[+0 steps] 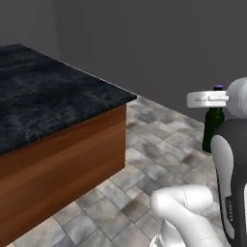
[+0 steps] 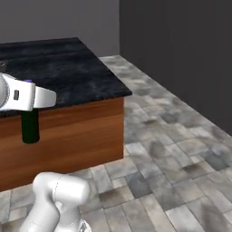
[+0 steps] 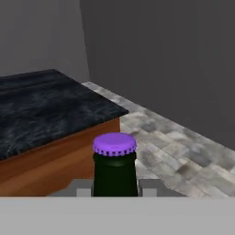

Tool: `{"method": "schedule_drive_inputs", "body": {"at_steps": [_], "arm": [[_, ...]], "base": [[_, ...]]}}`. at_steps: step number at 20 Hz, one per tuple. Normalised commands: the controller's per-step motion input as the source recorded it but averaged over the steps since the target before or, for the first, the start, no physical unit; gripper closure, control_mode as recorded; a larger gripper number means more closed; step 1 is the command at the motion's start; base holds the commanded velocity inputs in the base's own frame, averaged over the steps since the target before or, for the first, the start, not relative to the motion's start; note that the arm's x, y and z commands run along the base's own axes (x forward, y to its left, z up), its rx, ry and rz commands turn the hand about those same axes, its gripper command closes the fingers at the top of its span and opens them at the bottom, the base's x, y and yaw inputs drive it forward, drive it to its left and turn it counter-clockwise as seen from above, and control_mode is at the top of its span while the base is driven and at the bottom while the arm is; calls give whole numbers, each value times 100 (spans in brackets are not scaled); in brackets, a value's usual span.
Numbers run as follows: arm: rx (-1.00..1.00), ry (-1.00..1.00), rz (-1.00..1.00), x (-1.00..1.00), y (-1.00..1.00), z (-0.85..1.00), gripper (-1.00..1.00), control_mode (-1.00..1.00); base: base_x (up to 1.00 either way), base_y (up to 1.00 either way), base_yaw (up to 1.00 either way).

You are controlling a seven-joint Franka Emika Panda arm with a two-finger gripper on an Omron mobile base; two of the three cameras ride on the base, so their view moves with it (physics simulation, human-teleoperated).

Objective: Get the candle and the beer from the cabinet and move them to the dining counter.

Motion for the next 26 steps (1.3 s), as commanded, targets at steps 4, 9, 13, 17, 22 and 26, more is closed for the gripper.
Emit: {"method": "schedule_drive_inputs", "body": {"at_steps": [4, 9, 13, 17, 22, 26], "arm": [[0, 0, 0, 0, 0, 0, 100, 100], [0, 0, 0, 0, 0, 0, 100, 100], [0, 0, 0, 0, 0, 0, 100, 100], [0, 0, 0, 0, 0, 0, 100, 100], [0, 0, 0, 0, 0, 0, 100, 100], [0, 0, 0, 0, 0, 0, 100, 100]], "base": [[58, -36, 76], [57, -40, 76], [39, -81, 61], [4, -100, 29], [0, -100, 3], [7, -100, -5]]}}
